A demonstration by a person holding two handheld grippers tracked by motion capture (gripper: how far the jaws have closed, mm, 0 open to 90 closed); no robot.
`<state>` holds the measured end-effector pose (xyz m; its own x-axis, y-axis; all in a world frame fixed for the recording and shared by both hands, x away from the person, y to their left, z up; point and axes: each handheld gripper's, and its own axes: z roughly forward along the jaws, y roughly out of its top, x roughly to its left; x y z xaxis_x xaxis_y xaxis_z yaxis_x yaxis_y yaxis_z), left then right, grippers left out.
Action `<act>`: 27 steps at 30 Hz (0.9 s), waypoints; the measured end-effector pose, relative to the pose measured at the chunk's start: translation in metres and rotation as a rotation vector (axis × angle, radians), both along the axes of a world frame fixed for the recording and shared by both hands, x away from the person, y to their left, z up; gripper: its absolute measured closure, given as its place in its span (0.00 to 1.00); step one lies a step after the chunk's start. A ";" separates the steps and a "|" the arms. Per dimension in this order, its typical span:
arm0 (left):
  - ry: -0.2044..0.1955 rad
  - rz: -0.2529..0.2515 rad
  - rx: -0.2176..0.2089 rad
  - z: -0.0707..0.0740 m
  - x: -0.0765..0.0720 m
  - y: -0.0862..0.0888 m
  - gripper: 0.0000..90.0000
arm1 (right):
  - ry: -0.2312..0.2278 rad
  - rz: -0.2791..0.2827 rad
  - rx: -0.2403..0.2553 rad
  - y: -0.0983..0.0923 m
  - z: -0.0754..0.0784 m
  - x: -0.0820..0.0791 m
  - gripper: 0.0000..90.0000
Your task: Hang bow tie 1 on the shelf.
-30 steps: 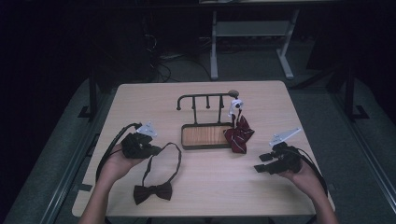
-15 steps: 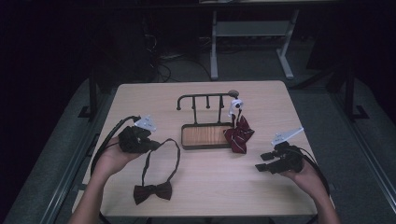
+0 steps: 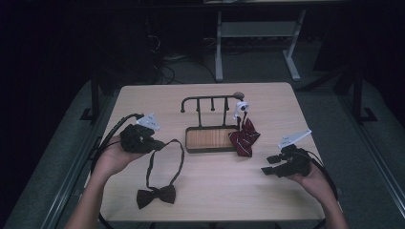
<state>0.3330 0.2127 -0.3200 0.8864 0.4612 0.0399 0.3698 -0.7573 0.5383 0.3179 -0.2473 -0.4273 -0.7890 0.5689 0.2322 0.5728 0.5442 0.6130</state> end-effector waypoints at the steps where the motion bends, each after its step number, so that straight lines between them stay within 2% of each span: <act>1: -0.001 -0.003 0.002 0.001 0.000 -0.001 1.00 | 0.001 -0.003 0.001 0.000 0.000 0.000 0.48; 17: -0.014 -0.028 0.004 0.019 0.006 -0.008 1.00 | -0.006 -0.005 0.000 -0.002 0.002 -0.001 0.48; 27: -0.006 -0.030 0.005 0.025 0.011 -0.011 1.00 | -0.009 -0.007 0.002 -0.003 0.002 -0.001 0.48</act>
<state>0.3436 0.2014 -0.2953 0.8996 0.4342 0.0469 0.3439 -0.7704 0.5368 0.3172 -0.2500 -0.4251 -0.7870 0.5739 0.2262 0.5711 0.5393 0.6189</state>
